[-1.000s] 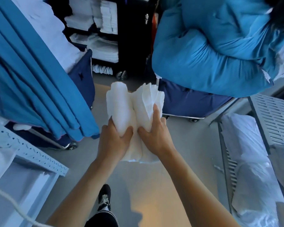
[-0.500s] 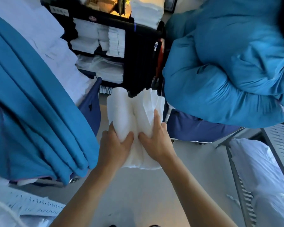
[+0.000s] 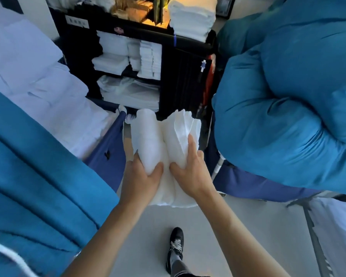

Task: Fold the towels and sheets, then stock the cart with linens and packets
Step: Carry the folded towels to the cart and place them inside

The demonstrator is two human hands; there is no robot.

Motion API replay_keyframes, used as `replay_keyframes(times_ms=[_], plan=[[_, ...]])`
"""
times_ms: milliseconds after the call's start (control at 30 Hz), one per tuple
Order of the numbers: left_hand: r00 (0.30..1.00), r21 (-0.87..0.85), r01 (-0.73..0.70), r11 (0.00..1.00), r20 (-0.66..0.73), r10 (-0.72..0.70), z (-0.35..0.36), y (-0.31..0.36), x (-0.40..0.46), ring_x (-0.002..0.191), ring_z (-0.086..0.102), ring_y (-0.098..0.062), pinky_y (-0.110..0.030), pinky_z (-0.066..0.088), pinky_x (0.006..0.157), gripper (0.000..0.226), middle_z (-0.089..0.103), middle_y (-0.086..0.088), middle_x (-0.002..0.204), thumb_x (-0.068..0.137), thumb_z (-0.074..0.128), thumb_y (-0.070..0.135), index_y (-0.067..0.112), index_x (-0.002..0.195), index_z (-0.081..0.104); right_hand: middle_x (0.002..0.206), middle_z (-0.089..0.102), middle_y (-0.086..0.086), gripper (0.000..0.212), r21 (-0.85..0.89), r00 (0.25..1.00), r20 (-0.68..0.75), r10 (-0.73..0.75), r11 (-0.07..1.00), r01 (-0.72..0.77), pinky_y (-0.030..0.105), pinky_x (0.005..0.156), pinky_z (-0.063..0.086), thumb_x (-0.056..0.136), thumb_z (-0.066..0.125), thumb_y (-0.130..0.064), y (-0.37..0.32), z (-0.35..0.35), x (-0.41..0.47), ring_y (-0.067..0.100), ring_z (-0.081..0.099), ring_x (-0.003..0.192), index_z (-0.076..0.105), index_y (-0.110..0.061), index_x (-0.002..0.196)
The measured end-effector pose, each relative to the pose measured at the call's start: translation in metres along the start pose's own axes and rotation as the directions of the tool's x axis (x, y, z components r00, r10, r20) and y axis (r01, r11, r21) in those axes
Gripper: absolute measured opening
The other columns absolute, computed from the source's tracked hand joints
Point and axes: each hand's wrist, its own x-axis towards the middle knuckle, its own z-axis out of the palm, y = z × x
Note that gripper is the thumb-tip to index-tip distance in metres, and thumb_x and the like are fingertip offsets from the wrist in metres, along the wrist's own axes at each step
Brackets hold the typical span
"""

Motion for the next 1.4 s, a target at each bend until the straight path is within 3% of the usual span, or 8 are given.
replay_keyframes(times_ms=[167,400,733,867,1000,1267,1400], plan=[[0.998,0.036,0.052,0.998,-0.022,-0.052,0.051,0.03,0.081,0.103,0.065,-0.023,-0.046,0.058,0.089,0.059,0.064,-0.005,0.115,0.088,0.071,0.047,0.02,0.137,0.051,0.113,0.04,0.003,0.091,0.046,0.998,0.056,0.012,0.999,-0.014,0.038,0.075,0.045,0.083,0.061,-0.042,0.022,-0.024,0.099,0.028,0.054,0.094,0.003,-0.051,0.152],[0.995,0.067,0.097,0.993,-0.014,-0.096,0.114,0.065,0.167,0.096,0.067,-0.025,-0.049,0.059,0.082,0.054,0.065,-0.007,0.108,0.088,0.069,0.051,0.018,0.128,0.056,0.117,0.04,0.004,0.092,0.043,0.996,0.091,0.005,0.999,-0.009,0.045,0.083,0.051,0.085,0.061,-0.041,0.051,-0.058,0.206,0.031,0.054,0.097,0.0,-0.049,0.153],[0.995,0.087,0.084,0.993,-0.053,-0.08,0.137,0.083,0.25,0.095,0.066,-0.025,-0.049,0.058,0.082,0.049,0.064,-0.005,0.108,0.087,0.069,0.048,0.022,0.125,0.054,0.12,0.037,0.0,0.096,0.088,0.993,0.116,-0.01,0.996,0.0,0.043,0.084,0.052,0.085,0.061,-0.045,0.053,-0.058,0.295,0.026,0.053,0.101,-0.006,-0.054,0.153],[0.995,0.08,0.086,0.993,-0.049,-0.082,0.14,0.081,0.288,0.094,0.066,-0.022,-0.048,0.058,0.081,0.062,0.064,-0.003,0.108,0.077,0.061,0.062,0.028,0.128,0.051,0.121,0.038,0.002,0.097,0.085,0.994,0.113,0.008,0.996,-0.018,0.051,0.087,0.056,0.083,0.061,-0.046,0.046,-0.05,0.331,0.029,0.055,0.101,-0.007,-0.056,0.152],[0.995,0.067,0.078,0.995,-0.066,-0.073,0.142,0.068,0.336,0.095,0.063,-0.021,-0.045,0.057,0.082,0.062,0.061,0.0,0.107,0.076,0.061,0.063,0.029,0.127,0.049,0.121,0.038,0.001,0.097,0.059,0.992,0.124,0.024,0.998,-0.031,0.05,0.085,0.058,0.084,0.061,-0.046,0.036,-0.033,0.375,0.027,0.056,0.099,-0.006,-0.055,0.153],[0.989,0.01,0.07,0.998,-0.129,-0.068,0.129,0.034,0.477,0.091,0.062,-0.009,-0.029,0.052,0.068,0.052,0.059,0.01,0.103,0.078,0.064,0.062,0.035,0.12,0.049,0.117,0.043,-0.005,0.082,0.06,0.995,0.098,0.032,0.997,-0.038,0.048,0.079,0.059,0.077,0.064,-0.044,-0.011,0.024,0.499,0.024,0.057,0.1,0.018,-0.043,0.145],[0.98,0.013,0.121,0.993,-0.16,-0.117,0.105,0.021,0.541,0.094,0.062,-0.015,-0.039,0.056,0.077,0.057,0.06,0.005,0.106,0.078,0.062,0.062,0.033,0.124,0.049,0.123,0.043,-0.006,0.079,0.038,0.991,0.128,0.031,0.999,-0.036,0.044,0.08,0.058,0.077,0.067,-0.043,-0.043,0.059,0.558,0.019,0.056,0.102,0.021,-0.041,0.142]])
